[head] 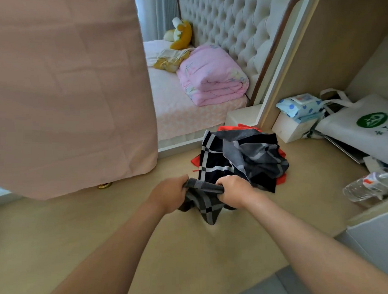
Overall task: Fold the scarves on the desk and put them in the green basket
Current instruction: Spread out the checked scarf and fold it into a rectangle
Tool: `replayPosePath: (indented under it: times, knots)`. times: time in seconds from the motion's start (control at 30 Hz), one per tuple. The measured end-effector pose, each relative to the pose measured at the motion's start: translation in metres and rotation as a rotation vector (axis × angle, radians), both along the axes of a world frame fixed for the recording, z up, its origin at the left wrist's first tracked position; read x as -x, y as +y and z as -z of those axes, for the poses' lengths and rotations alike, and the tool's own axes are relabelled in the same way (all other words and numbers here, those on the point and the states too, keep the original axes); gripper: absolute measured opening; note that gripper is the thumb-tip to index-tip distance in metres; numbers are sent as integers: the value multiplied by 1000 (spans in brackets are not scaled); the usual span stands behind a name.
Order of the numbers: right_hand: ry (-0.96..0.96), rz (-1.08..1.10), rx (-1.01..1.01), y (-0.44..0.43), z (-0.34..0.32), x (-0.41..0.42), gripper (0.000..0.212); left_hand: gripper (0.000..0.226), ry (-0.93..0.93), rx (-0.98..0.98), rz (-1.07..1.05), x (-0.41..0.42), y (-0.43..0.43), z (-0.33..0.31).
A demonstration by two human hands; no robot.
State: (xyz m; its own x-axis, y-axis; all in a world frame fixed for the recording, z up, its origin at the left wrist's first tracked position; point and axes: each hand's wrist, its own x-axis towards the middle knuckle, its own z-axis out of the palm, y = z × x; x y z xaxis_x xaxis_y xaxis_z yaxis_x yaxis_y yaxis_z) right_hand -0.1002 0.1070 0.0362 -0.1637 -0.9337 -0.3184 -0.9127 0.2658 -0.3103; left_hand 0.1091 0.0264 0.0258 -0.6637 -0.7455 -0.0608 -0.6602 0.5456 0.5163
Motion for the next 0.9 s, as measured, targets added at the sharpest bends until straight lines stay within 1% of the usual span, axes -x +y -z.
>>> replayPosePath:
  times: [0.07,0.13,0.17,0.23,0.27,0.3,0.33,0.37,0.43,0.5,0.53,0.6,0.67,0.7,0.73,0.8,0.83,0.9]
  knots:
    - [113,-26,-36,5,-5,-24,20,17,-16,-28,-69,-34,6,-7]
    - [181,-30,-51,10,-8,-49,18,18,-76,-30,-134,-70,11,-13]
    - [201,-32,-53,13,-8,-61,14,21,-141,-32,-158,-89,12,-17]
    - [228,-83,-69,15,-13,-91,9,28,-336,-108,-199,-124,16,-26]
    - [222,-126,-100,16,-15,-107,8,31,-436,-179,-201,-140,17,-29]
    - [169,-160,-151,16,-17,-123,9,32,-521,-259,-193,-155,19,-32]
    - [73,-175,-216,16,-19,-140,13,33,-572,-331,-182,-170,22,-33]
    - [-31,-181,-274,16,-21,-156,15,33,-578,-384,-177,-184,25,-33]
    - [-135,-211,-342,12,-24,-183,17,29,-465,-430,-199,-208,30,-28]
    - [-153,-239,-317,5,-25,-202,18,24,-324,-460,-265,-225,33,-23]
    - [-153,-244,-255,0,-23,-209,17,22,-291,-472,-318,-233,33,-22]
    - [-173,-218,-51,-12,-14,-217,12,27,-274,-409,-461,-250,27,-19]
    - [-204,-191,189,-26,-6,-224,11,28,-235,-238,-626,-265,17,-15]
    - [-224,-188,282,-33,-4,-227,17,26,-210,-144,-700,-269,12,-13]
    - [-260,-182,343,-38,-4,-231,28,24,-200,-46,-754,-271,8,-9]
    - [-331,-172,362,-46,-1,-233,47,34,-242,115,-789,-266,3,2]
    - [-333,-167,331,-49,4,-230,51,42,-255,155,-772,-259,2,10]
    - [-258,-167,230,-53,24,-217,42,48,-233,160,-654,-241,4,27]
